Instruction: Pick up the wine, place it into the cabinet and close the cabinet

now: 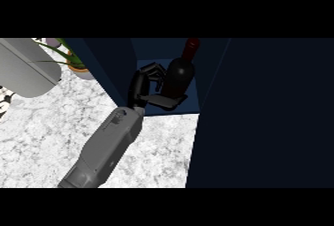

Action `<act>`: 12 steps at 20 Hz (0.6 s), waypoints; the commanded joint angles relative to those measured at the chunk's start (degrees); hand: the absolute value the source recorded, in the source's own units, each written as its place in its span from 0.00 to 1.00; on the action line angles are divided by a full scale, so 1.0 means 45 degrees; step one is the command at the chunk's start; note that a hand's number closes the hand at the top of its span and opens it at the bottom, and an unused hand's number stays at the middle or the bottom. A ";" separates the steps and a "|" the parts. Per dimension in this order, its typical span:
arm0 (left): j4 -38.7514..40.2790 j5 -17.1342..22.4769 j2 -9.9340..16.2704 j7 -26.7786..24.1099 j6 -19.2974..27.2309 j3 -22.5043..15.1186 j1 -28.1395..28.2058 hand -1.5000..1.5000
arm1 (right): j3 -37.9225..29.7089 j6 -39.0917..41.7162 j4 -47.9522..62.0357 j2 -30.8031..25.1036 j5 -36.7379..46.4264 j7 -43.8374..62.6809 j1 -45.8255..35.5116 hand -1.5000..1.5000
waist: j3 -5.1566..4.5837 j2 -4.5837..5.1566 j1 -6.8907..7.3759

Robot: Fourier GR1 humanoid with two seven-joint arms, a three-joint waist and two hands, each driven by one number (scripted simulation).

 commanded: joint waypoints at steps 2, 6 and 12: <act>0.1476 0.0095 -0.0002 -0.0111 0.0726 -0.0708 -0.0769 1.00 | -0.0235 0.0403 -0.2533 -0.0407 -0.1092 0.0406 0.0957 0.00 | 0.0016 -0.0006 -0.0117; 0.3027 0.0186 -0.0002 0.0486 0.0826 -0.0337 -0.2173 1.00 | 0.0167 0.0185 -0.2424 -0.0023 -0.0604 0.0783 0.0600 0.00 | -0.0011 0.0061 -0.0246; 0.4371 0.1234 -0.0002 0.0001 0.1071 0.0450 -0.2950 1.00 | -0.0062 0.0636 -0.1608 0.0062 -0.1117 0.0118 0.0546 0.00 | -0.0007 0.0212 -0.0503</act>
